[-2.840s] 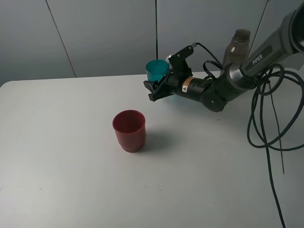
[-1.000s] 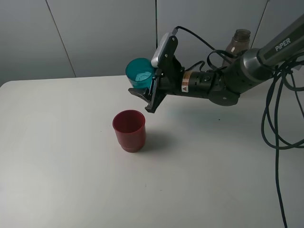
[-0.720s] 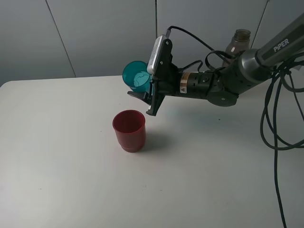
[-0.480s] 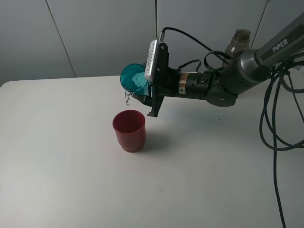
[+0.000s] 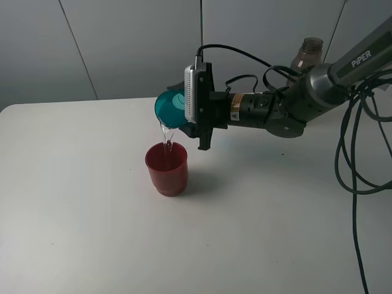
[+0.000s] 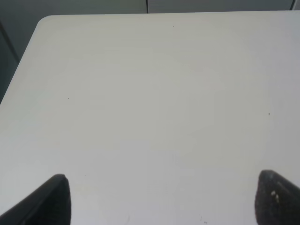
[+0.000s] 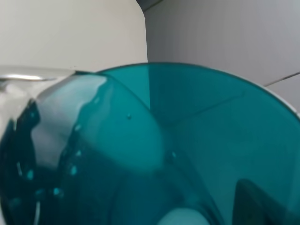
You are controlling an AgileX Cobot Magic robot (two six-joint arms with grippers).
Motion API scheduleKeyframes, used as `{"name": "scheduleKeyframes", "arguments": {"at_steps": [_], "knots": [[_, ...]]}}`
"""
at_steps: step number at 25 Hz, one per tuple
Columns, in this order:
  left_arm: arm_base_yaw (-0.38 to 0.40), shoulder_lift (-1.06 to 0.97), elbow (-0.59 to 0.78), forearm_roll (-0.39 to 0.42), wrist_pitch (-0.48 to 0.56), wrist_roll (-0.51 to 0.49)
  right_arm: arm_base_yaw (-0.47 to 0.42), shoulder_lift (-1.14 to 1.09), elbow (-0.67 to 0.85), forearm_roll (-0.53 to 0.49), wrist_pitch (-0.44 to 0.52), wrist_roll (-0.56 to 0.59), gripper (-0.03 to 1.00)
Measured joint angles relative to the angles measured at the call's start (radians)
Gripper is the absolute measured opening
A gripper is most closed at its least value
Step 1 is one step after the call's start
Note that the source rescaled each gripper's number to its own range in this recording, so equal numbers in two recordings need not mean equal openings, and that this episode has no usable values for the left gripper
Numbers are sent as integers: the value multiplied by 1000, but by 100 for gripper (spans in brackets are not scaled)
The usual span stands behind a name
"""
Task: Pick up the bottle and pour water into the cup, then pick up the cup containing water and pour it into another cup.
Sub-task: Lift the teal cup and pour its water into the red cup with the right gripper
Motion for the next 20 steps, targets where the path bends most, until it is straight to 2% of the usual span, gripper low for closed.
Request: {"name": "scheduleKeyframes", "arguments": {"at_steps": [9, 20], "knots": [[0, 0, 0, 0, 0, 0, 0, 0, 0, 35, -8, -108, 6], [0, 0, 0, 0, 0, 0, 0, -8, 0, 39, -134, -175, 6]]}}
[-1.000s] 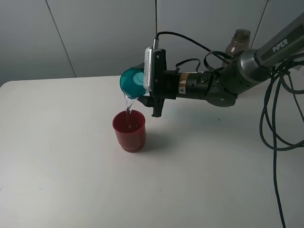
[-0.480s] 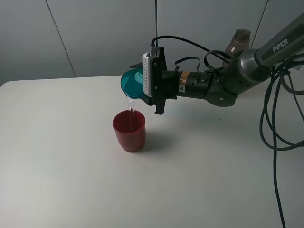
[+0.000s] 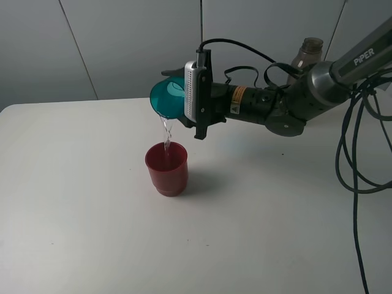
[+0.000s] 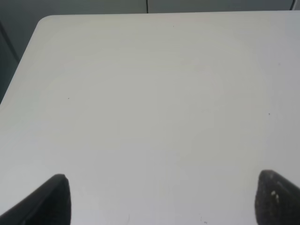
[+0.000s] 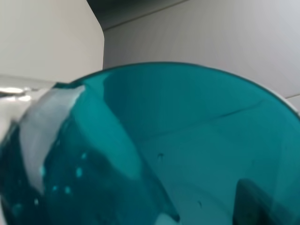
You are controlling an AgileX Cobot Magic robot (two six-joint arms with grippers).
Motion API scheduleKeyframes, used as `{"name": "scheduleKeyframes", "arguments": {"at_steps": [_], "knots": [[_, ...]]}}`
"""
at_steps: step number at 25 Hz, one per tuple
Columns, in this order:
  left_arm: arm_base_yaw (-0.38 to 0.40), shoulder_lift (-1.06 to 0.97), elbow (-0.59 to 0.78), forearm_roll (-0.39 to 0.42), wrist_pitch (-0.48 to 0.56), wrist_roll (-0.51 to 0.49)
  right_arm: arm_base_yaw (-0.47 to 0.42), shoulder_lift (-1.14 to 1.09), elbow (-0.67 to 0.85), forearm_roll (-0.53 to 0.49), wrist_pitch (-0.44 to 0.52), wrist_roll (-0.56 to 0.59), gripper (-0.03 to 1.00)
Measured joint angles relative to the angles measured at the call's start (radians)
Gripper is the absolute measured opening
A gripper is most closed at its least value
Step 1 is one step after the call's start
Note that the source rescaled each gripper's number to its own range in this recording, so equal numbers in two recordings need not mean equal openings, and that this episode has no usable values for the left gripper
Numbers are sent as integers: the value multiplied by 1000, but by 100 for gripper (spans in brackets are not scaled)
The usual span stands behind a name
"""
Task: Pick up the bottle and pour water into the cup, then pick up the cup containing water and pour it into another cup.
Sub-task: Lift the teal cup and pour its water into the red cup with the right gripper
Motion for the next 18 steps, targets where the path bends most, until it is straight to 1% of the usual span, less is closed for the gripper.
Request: {"name": "scheduleKeyframes", "arguments": {"at_steps": [5, 18], "knots": [[0, 0, 0, 0, 0, 0, 0, 0, 0, 0, -7, -65, 6], [0, 0, 0, 0, 0, 0, 1, 0, 0, 0, -31, -278, 6]]}}
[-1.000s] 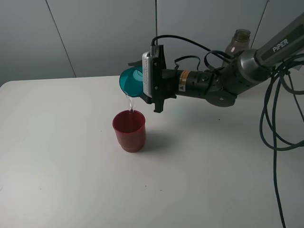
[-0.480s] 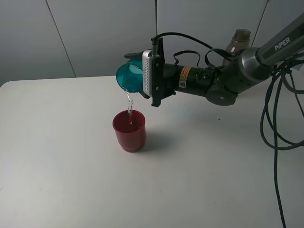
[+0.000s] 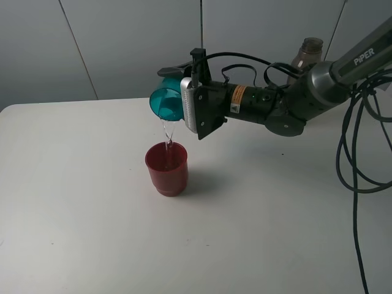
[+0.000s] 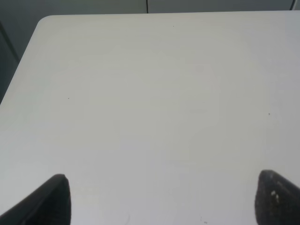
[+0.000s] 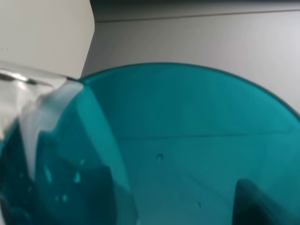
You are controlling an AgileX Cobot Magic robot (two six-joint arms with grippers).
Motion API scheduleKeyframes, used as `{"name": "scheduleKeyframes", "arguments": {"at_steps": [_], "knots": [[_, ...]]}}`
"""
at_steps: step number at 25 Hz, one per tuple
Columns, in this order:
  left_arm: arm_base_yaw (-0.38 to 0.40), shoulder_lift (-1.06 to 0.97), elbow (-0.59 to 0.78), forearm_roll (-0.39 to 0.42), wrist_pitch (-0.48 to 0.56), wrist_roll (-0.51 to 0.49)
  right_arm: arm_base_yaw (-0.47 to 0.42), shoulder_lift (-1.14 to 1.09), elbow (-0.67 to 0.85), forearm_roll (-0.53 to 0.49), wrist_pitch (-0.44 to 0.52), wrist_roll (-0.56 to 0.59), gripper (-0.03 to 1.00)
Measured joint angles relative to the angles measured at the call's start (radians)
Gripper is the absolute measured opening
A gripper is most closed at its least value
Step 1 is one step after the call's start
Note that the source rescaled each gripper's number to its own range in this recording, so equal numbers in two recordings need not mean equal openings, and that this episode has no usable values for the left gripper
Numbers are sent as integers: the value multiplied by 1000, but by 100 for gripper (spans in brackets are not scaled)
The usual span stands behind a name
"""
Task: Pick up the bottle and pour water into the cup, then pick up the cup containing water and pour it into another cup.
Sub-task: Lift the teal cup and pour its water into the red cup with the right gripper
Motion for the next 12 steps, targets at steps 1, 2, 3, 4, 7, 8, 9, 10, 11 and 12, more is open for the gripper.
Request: {"name": "scheduleKeyframes", "arguments": {"at_steps": [1, 2, 3, 4, 7, 8, 9, 10, 11, 12], "knots": [[0, 0, 0, 0, 0, 0, 0, 0, 0, -2, -7, -9, 6], [0, 0, 0, 0, 0, 0, 0, 0, 0, -4, -14, -12, 6], [0, 0, 0, 0, 0, 0, 0, 0, 0, -8, -22, -15, 6], [0, 0, 0, 0, 0, 0, 0, 0, 0, -16, -25, -19, 6], [0, 0, 0, 0, 0, 0, 0, 0, 0, -30, -30, -44, 6], [0, 0, 0, 0, 0, 0, 0, 0, 0, -30, -30, -58, 6], [0, 0, 0, 0, 0, 0, 0, 0, 0, -30, -30, -78, 6], [0, 0, 0, 0, 0, -2, 0, 0, 0, -30, -32, -100, 6], [0, 0, 0, 0, 0, -2, 0, 0, 0, -30, -32, -117, 6], [0, 0, 0, 0, 0, -2, 0, 0, 0, -30, -34, -137, 6]]}}
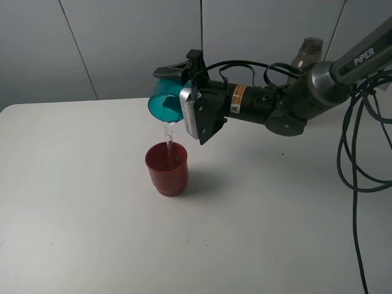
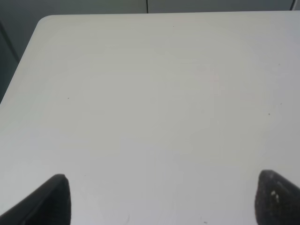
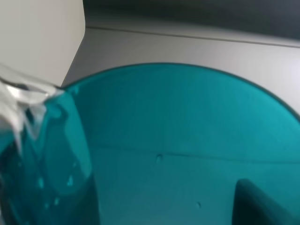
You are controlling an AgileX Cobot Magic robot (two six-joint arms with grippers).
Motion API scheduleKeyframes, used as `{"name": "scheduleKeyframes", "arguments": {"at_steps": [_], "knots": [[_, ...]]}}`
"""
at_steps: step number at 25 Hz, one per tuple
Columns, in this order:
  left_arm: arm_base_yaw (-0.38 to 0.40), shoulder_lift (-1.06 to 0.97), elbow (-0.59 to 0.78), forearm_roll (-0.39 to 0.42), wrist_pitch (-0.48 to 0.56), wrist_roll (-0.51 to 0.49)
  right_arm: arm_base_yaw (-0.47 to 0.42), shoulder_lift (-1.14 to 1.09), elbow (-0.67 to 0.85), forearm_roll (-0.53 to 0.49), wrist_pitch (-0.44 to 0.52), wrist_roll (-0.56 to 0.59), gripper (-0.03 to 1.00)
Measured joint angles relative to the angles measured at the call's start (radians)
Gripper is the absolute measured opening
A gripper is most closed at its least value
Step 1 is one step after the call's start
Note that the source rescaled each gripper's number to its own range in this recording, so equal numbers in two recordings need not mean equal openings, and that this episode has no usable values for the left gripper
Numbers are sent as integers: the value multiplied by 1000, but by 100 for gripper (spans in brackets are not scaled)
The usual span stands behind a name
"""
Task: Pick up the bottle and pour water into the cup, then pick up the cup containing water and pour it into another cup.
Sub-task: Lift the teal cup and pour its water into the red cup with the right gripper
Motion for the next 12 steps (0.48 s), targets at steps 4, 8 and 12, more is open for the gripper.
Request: {"name": "scheduleKeyframes", "arguments": {"at_steps": [4, 8, 12], "knots": [[0, 0, 0, 0, 0, 0, 0, 0, 0, 0, -2, -75, 6], [0, 0, 0, 0, 0, 0, 0, 0, 0, 0, -23, -123, 6], [0, 0, 0, 0, 0, 0, 0, -2, 0, -21, -49, -138, 6]]}}
